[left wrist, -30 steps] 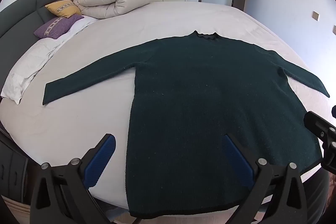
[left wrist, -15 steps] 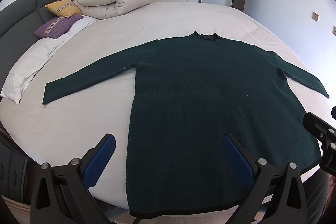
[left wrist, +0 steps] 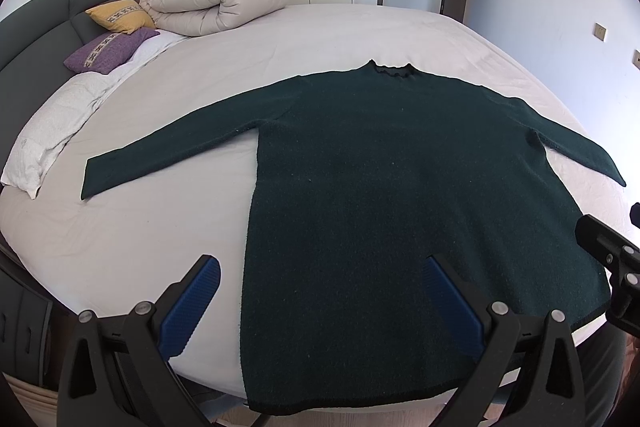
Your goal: Fold small clothes
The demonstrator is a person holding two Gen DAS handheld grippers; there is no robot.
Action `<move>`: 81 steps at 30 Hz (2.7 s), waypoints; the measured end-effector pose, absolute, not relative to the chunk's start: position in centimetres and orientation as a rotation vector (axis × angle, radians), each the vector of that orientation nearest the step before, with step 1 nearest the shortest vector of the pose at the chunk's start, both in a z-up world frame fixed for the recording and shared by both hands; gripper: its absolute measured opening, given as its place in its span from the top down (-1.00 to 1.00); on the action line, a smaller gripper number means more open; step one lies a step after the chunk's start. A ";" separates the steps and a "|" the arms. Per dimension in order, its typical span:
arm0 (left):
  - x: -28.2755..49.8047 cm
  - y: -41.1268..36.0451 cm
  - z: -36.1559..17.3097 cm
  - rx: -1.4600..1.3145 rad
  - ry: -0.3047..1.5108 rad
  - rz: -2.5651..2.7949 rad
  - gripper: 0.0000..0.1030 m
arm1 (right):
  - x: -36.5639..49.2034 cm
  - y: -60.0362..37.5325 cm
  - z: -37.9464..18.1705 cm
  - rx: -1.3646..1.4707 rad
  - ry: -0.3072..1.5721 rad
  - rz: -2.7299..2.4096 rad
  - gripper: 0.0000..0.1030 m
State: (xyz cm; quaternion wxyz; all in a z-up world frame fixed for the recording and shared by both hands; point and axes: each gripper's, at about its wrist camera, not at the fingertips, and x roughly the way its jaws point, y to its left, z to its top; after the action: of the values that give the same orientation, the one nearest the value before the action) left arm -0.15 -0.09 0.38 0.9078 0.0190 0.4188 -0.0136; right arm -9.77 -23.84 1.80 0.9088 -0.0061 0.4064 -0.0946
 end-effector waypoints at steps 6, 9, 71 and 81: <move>-0.1 -0.1 0.4 0.039 0.865 -0.027 -1.00 | -9.8 -23.8 1.8 -0.014 0.839 -0.196 -1.00; -0.1 -0.1 0.4 0.039 0.865 -0.028 -1.00 | -9.8 -23.8 1.7 -0.013 0.838 -0.196 -1.00; -0.2 -0.2 -0.5 0.041 0.866 -0.033 -1.00 | -9.6 -23.7 0.5 -0.023 0.857 -0.208 -1.00; 2.1 0.0 -1.1 -0.009 0.894 -0.084 -1.00 | -9.3 -28.5 1.4 0.175 0.770 -0.129 -1.00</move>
State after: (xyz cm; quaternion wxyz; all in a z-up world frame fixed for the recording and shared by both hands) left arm 2.08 0.03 -1.13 0.9009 -0.0042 0.4321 -0.0407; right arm -9.33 -28.47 1.41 0.9210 0.0852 0.3748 -0.0630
